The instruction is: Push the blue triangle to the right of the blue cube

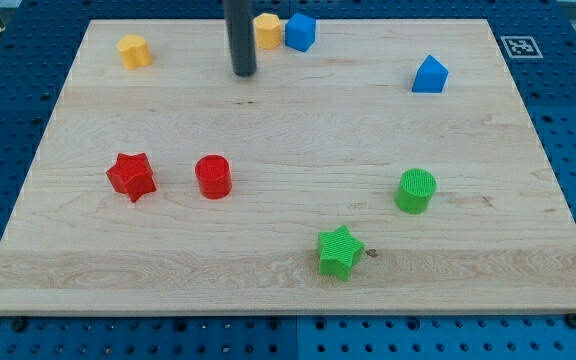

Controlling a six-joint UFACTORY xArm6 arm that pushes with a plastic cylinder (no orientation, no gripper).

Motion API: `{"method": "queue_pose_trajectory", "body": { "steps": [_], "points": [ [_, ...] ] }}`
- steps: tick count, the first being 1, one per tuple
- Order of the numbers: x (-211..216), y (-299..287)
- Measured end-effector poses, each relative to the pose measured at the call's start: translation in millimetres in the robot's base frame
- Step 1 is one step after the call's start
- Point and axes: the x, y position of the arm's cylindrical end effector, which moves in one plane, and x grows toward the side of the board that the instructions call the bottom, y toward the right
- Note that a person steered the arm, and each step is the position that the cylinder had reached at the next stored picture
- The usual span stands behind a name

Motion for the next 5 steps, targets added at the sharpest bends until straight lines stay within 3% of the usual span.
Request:
{"method": "queue_pose_trajectory", "body": {
  "steps": [2,4,5],
  "points": [
    [2.4,152.9],
    [70.2,194.0],
    [53.7,243.4]
  ]
}}
